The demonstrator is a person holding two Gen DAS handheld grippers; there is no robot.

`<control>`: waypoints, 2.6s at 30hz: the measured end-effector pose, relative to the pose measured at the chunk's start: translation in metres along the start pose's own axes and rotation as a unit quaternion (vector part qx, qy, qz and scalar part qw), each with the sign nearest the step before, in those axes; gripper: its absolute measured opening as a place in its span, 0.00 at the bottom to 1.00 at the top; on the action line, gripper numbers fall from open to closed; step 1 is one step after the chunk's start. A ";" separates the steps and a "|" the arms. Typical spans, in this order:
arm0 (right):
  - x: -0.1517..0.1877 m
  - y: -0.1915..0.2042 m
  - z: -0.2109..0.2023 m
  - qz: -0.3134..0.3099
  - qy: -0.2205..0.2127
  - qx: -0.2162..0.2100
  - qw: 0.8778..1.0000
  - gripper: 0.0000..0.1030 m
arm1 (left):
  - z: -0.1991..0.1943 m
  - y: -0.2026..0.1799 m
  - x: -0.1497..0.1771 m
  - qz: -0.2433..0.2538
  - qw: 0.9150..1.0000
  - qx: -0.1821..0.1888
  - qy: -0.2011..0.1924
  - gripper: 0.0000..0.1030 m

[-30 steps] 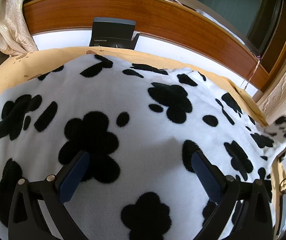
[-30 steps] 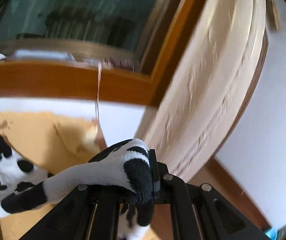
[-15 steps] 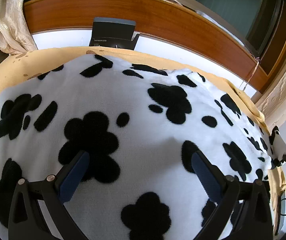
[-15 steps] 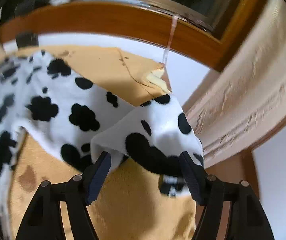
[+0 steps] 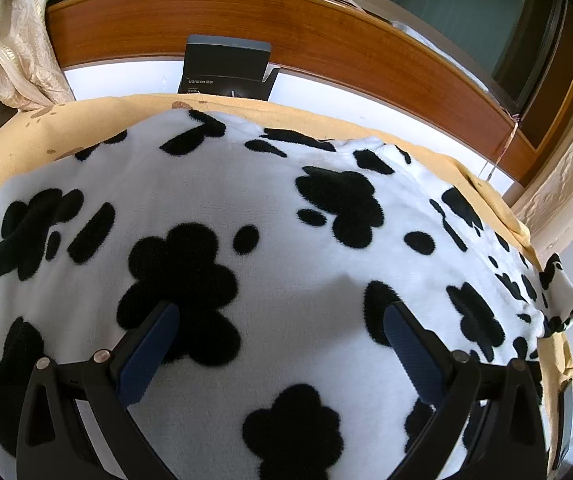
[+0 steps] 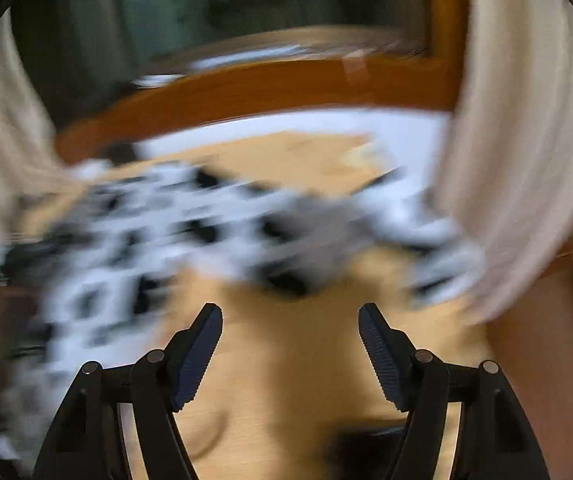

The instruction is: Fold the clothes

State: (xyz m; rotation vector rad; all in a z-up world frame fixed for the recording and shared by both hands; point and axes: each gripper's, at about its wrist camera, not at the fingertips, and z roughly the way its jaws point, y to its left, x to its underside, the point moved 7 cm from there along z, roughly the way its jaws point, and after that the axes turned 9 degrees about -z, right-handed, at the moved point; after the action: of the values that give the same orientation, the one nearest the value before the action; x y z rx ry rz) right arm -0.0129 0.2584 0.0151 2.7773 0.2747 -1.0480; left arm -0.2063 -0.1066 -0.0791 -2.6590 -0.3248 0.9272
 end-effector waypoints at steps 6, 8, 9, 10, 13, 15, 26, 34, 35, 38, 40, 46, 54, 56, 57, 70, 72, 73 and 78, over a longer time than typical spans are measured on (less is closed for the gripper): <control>0.047 0.089 0.032 -0.043 0.034 -0.103 0.993 0.70 | -0.001 0.000 0.000 0.001 1.000 0.000 -0.001 0.99; 0.059 0.117 0.037 -0.078 0.045 -0.106 0.990 0.70 | -0.001 0.000 0.000 0.001 1.000 0.002 -0.002 0.99; 0.063 0.127 0.039 -0.097 0.051 -0.106 0.988 0.70 | -0.001 0.001 0.000 0.000 1.000 0.002 -0.002 0.99; 0.068 0.138 0.040 -0.115 0.057 -0.106 0.986 0.69 | -0.001 0.001 0.000 0.000 1.000 0.003 -0.002 0.99; 0.083 0.154 0.042 -0.159 0.073 -0.082 0.981 0.37 | -0.001 0.002 0.000 -0.003 1.000 0.010 -0.003 0.99; 0.087 0.152 0.036 -0.161 0.071 -0.069 0.982 0.27 | -0.002 0.003 -0.001 -0.006 1.000 0.016 -0.004 0.99; 0.103 0.091 0.001 -0.115 0.052 0.028 0.992 0.18 | -0.008 0.002 0.006 0.013 1.000 0.021 0.019 0.99; 0.072 0.173 -0.038 -0.218 -0.064 -0.041 0.973 0.88 | -0.069 0.015 0.055 -0.007 0.994 0.071 0.086 1.00; 0.070 0.186 -0.035 -0.229 -0.066 -0.054 0.970 0.88 | -0.078 0.018 0.065 -0.002 0.993 0.074 0.089 1.00; 0.072 0.224 -0.016 -0.256 -0.042 -0.108 0.960 0.88 | -0.105 0.026 0.095 0.018 0.991 0.085 0.101 1.00; 0.080 0.247 0.003 -0.280 -0.009 -0.132 0.951 0.88 | -0.121 0.032 0.116 0.034 0.988 0.097 0.117 1.00; 0.127 0.243 0.037 -0.357 0.114 -0.128 0.918 0.89 | -0.147 0.056 0.165 0.085 0.987 0.065 0.118 0.99; 0.141 0.208 0.025 -0.369 0.142 -0.109 0.912 0.89 | -0.162 0.061 0.201 0.226 0.971 -0.006 0.075 0.99; 0.144 0.206 0.023 -0.371 0.144 -0.109 0.911 0.89 | -0.171 0.064 0.207 0.243 0.968 -0.014 0.067 0.99; 0.145 0.204 0.022 -0.373 0.144 -0.110 0.910 0.89 | -0.175 0.066 0.209 0.250 0.966 -0.017 0.063 0.99; 0.106 0.275 0.002 -0.360 0.036 -0.146 0.921 0.89 | -0.225 0.106 0.186 0.156 0.986 -0.029 0.044 0.99; 0.117 0.283 0.014 -0.356 0.047 -0.158 0.920 0.89 | -0.218 0.110 0.196 0.159 0.985 -0.039 0.056 0.99; 0.123 0.287 0.022 -0.356 0.060 -0.162 0.919 0.89 | -0.215 0.111 0.202 0.162 0.984 -0.044 0.062 0.99; 0.156 0.284 0.031 -0.395 0.104 -0.164 0.898 0.90 | -0.205 0.126 0.214 0.124 0.989 -0.036 0.074 0.99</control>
State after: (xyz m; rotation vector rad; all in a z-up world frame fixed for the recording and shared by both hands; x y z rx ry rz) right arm 0.1471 -0.0064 -0.0880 2.4617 1.5438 -0.7035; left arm 0.1012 -0.2004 -0.0924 -2.8619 0.0079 0.7936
